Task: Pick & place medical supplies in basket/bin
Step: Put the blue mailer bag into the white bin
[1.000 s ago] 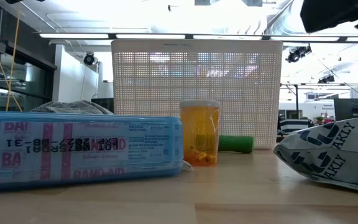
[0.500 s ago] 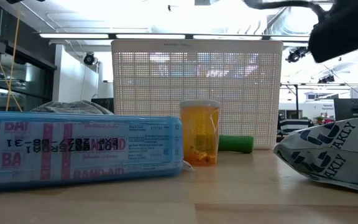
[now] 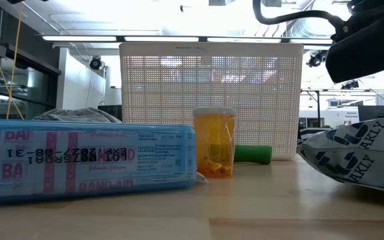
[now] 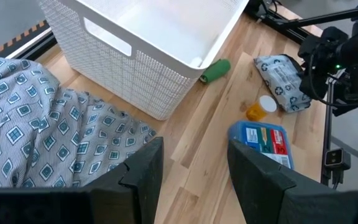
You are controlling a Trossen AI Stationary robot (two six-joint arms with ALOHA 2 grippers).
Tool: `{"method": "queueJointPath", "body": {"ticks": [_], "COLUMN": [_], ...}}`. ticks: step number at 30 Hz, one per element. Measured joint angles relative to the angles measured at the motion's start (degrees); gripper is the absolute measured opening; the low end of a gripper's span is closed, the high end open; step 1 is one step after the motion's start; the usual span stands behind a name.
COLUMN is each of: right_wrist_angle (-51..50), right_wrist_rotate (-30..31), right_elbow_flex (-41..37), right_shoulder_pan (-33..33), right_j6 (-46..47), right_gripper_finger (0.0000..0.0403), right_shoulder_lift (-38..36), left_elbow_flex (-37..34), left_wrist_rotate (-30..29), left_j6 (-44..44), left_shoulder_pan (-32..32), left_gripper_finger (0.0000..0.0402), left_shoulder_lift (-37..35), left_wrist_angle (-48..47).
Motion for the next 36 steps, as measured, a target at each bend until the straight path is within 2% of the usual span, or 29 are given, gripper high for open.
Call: {"method": "queueJointPath", "body": {"ticks": [6,28,32,36], "right_wrist_angle": [0.69,4.73,5.02,5.54], "right_wrist_rotate": [1.48,1.03,1.05,1.22], "right_elbow_flex": [-0.15,-0.26,-0.26,-0.26], "right_shoulder_pan": [-0.65,-0.69,-0.69,-0.69], "right_j6": [-0.68,-1.27,-1.25,-1.25], "right_gripper_finger": [0.0124,0.0123,0.0109,0.0079], "right_shoulder_lift": [0.11,0.26,0.26,0.26], "left_elbow_flex": [0.00,0.00,0.00,0.00], "left_wrist_rotate": [0.00,0.04,0.04,0.04], "left_j6": [0.00,0.20,0.20,0.21], "left_shoulder_pan": [0.02,0.01,0.00,0.01], "left_gripper_finger": [0.0211,0.0211,0.0211,0.0211], "left_shoulder_lift": [0.00,0.01,0.00,0.02], "left_wrist_angle": [0.25,-0.33,-0.33,-0.32]}}
